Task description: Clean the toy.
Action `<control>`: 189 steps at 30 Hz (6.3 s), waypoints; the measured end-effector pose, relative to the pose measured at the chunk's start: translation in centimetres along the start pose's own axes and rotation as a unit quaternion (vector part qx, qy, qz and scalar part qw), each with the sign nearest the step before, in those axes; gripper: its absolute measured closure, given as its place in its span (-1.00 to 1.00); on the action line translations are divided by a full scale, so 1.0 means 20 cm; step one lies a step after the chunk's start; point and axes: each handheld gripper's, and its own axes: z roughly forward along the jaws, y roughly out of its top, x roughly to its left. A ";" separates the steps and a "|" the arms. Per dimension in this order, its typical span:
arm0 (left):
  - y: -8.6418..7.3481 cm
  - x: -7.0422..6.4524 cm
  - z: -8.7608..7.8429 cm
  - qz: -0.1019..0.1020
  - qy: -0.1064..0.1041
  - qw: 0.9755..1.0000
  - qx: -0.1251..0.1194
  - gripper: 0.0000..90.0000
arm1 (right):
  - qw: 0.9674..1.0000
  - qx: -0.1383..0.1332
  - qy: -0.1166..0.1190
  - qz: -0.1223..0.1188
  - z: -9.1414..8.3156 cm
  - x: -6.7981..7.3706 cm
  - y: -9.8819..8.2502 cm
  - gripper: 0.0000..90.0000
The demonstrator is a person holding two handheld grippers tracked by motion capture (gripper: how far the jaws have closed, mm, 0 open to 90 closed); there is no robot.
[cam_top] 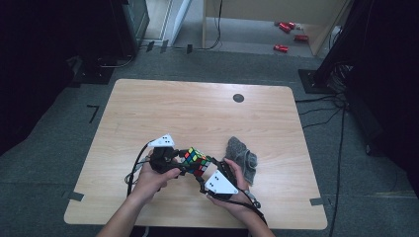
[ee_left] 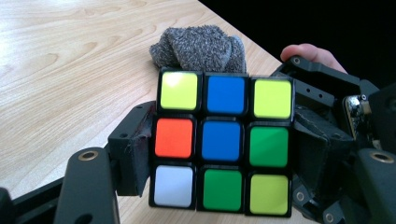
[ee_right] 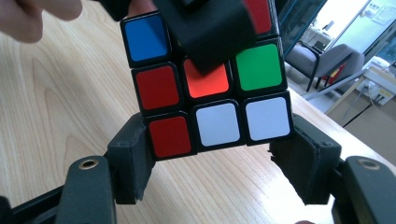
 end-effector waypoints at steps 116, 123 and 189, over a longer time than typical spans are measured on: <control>-0.01 -0.12 0.00 0.100 0.061 0.992 -0.045 -0.23 | 0.996 0.061 -0.059 -0.017 0.02 0.04 0.09 -0.24; -0.01 -0.13 -0.01 0.111 0.062 0.990 -0.059 -0.21 | 0.997 0.051 -0.059 -0.010 0.02 0.03 0.09 -0.24; -0.01 -0.03 -0.15 0.069 0.090 0.987 -0.113 -0.21 | 0.970 0.111 -0.125 0.174 -0.12 -0.47 -0.14 -0.39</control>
